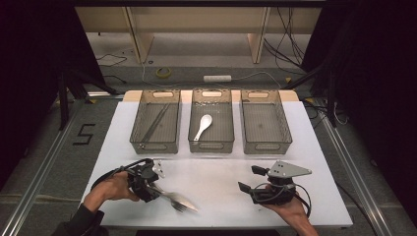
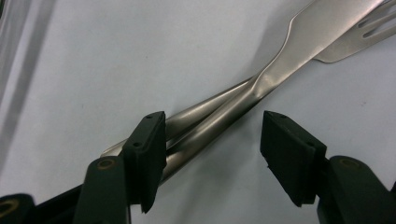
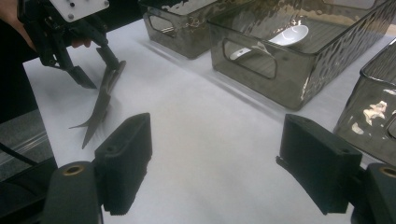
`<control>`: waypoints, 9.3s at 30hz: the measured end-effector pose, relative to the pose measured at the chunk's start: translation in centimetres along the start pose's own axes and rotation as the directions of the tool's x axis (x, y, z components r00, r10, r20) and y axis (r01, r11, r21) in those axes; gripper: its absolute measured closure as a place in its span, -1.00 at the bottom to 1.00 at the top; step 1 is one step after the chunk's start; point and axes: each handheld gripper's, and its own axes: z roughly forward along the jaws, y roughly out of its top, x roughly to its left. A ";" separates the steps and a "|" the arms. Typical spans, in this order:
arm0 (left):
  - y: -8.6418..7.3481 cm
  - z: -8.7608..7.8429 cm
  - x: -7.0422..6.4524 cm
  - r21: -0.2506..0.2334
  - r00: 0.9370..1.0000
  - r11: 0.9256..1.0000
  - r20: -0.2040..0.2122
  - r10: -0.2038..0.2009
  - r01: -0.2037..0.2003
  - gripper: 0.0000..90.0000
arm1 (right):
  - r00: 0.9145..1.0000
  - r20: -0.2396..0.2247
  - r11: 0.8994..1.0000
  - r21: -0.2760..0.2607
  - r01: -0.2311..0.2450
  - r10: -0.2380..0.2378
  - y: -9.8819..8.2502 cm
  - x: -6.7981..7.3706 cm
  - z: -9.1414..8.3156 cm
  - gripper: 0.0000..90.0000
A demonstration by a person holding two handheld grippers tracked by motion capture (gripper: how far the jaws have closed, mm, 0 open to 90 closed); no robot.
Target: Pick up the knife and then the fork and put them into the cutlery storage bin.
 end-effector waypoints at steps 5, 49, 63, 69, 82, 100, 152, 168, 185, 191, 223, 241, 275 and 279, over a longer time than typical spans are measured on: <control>0.1 0.3 -0.2 0.037 1.000 0.999 -0.002 0.026 -0.026 0.01 | 1.000 0.000 1.000 0.002 0.001 -0.001 0.0 0.0 0.0 -0.42; 0.0 0.0 -0.3 0.063 0.999 0.997 0.037 0.037 -0.039 0.76 | 1.000 -0.010 1.000 0.012 0.004 -0.003 0.0 0.0 0.2 -0.42; 2.0 -1.4 -0.9 -0.034 0.986 0.996 0.144 -0.080 0.086 0.77 | 0.999 -0.035 1.000 0.006 0.027 -0.027 0.2 0.7 0.3 -0.42; 4.4 -1.5 -1.6 -0.045 0.981 0.996 0.184 -0.067 0.076 0.77 | 0.991 -0.068 0.993 0.015 0.118 -0.117 0.8 2.5 1.0 -0.42; 9.0 -1.4 -2.6 -0.027 0.976 0.999 0.215 -0.028 0.034 0.77 | 0.962 -0.116 0.967 0.031 0.254 -0.249 1.5 5.0 2.1 -0.38; 11.8 -0.9 -3.3 0.012 0.968 1.000 0.249 0.022 -0.026 0.77 | 0.872 -0.098 0.865 0.116 0.488 -0.479 1.5 7.4 4.8 -0.26; 14.1 -1.3 -6.2 0.056 0.949 0.993 0.306 0.079 -0.101 0.76 | 0.510 -0.118 0.472 0.245 0.847 -0.852 0.0 9.5 8.1 0.61; 14.1 -1.4 -6.2 0.013 0.943 0.995 0.320 0.090 -0.100 0.70 | 0.481 -0.190 0.440 0.221 0.870 -0.856 -0.2 9.2 7.6 0.83; 12.0 -4.4 -3.7 -0.204 0.981 0.977 0.194 -0.020 0.060 0.05 | 0.641 -0.145 0.585 0.296 0.755 -0.753 0.6 5.5 6.7 0.85; 9.7 -5.4 -2.4 -0.294 0.984 0.949 0.161 -0.071 0.116 -0.27 | 0.709 -0.090 0.654 0.317 0.687 -0.700 1.2 3.0 5.6 0.85; 0.4 -3.8 0.3 -0.565 0.932 0.760 0.043 -0.361 0.321 -0.63 | 0.919 0.311 0.955 0.246 0.167 -0.241 11.3 -12.3 5.5 0.85; -0.2 -3.4 -0.4 -0.581 0.930 0.748 0.039 -0.366 0.320 -0.63 | 0.914 0.405 0.968 0.236 -0.085 -0.018 11.3 -17.6 7.9 0.85; -0.8 -3.5 -0.3 -0.591 0.917 0.738 0.007 -0.399 0.326 -0.64 | 0.935 0.340 0.982 0.119 -0.146 0.097 11.3 -16.1 6.8 -0.17; -0.8 -3.5 -0.3 -0.586 0.915 0.743 -0.005 -0.403 0.324 -0.64 | 0.953 0.285 0.990 0.067 -0.123 0.100 11.1 -14.1 5.4 -0.25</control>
